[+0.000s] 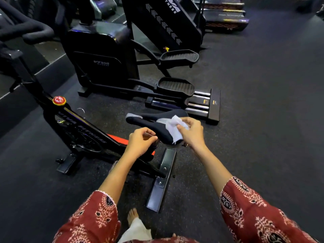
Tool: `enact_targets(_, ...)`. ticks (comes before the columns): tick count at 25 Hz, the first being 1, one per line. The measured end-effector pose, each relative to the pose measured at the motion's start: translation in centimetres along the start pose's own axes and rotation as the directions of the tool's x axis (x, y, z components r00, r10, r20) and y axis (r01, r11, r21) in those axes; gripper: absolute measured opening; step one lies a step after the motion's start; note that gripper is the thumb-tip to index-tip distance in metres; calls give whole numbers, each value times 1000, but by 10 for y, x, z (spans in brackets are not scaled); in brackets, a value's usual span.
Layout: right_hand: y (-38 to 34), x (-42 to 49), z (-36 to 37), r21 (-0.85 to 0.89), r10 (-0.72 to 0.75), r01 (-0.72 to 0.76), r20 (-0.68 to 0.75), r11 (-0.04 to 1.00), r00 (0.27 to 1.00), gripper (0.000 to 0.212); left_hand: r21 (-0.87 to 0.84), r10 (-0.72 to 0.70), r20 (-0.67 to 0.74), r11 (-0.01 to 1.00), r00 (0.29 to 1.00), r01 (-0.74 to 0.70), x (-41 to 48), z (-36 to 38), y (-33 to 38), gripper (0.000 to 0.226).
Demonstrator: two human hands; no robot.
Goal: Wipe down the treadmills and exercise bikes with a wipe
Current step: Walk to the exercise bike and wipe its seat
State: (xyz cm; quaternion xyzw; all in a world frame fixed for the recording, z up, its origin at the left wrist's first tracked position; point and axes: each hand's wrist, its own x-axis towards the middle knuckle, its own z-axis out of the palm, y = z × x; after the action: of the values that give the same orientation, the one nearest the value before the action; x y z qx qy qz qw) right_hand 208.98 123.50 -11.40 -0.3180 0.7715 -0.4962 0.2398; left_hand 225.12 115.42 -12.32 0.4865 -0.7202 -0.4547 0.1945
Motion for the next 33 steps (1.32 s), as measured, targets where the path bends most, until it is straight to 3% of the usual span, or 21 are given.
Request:
enact_targets(2, 1, 19, 14, -156, -158, 145, -78, 977, 984, 26, 69, 53, -21, 996, 998, -51, 23, -6, -2, 6)
enact_targets(4, 9, 33, 37, -314, -222, 236, 81, 919, 972, 34, 179, 165, -7, 971, 986, -161, 51, -12, -8, 10)
enact_targets(6, 29, 34, 62, -457, -187, 303, 282, 836, 941, 41, 283, 265, 81, 918, 961, -277, 82, -17, -17, 19)
enact_targets(7, 39, 31, 70, -496, -189, 328, 310, 804, 932, 45, 327, 287, 131, 891, 949, -315, 93, -19, -22, 25)
enact_targets(10, 35, 34, 73, -501, -180, 303, 280, 811, 943, 41, 496, 313, 236, 775, 920, -391, 121, -20, -34, 42)
enact_targets(12, 32, 46, 68, -564, -187, 336, 305, 754, 934, 39, 559, 338, 306, 693, 890, -455, 132, -21, -43, 46)
enact_targets(15, 32, 69, 67, -729, -38, 139, 154, 670, 987, 44, 540, 395, 347, 657, 850, -526, 145, -22, -55, 45)
enact_targets(17, 20, 74, 89, -746, -17, 97, 115, 659, 993, 44, 519, 445, 335, 648, 830, -557, 148, -22, -60, 41)
enact_targets(19, 10, 77, 111, -670, -100, 266, 276, 693, 956, 42, 520, 447, 347, 640, 825, -566, 152, -22, -61, 40)
enact_targets(21, 13, 84, 102, -599, -129, 339, 366, 725, 922, 42, 530, 422, 375, 633, 826, -564, 153, -23, -59, 43)
enact_targets(25, 32, 108, 59, -737, -2, 94, 125, 670, 992, 39, 552, 439, 346, 619, 829, -558, 152, -23, -52, 44)
enact_targets(27, 21, 109, 83, -701, 12, 192, 274, 687, 962, 40, 574, 431, 333, 613, 839, -543, 154, -19, -48, 35)
enact_targets(29, 15, 107, 102, -585, -46, 352, 473, 731, 880, 47, 587, 402, 343, 614, 849, -527, 154, -16, -44, 31)
enact_targets(30, 15, 113, 95, -567, -83, 393, 494, 724, 866, 49, 591, 390, 342, 618, 855, -519, 154, -15, -43, 31)
enact_targets(31, 19, 124, 83, -573, -101, 377, 453, 728, 886, 47, 594, 382, 335, 624, 861, -508, 155, -15, -42, 32)
enact_targets(33, 37, 142, 52, -622, 13, 184, 297, 761, 955, 39, 597, 371, 328, 631, 869, -495, 154, -13, -42, 35)
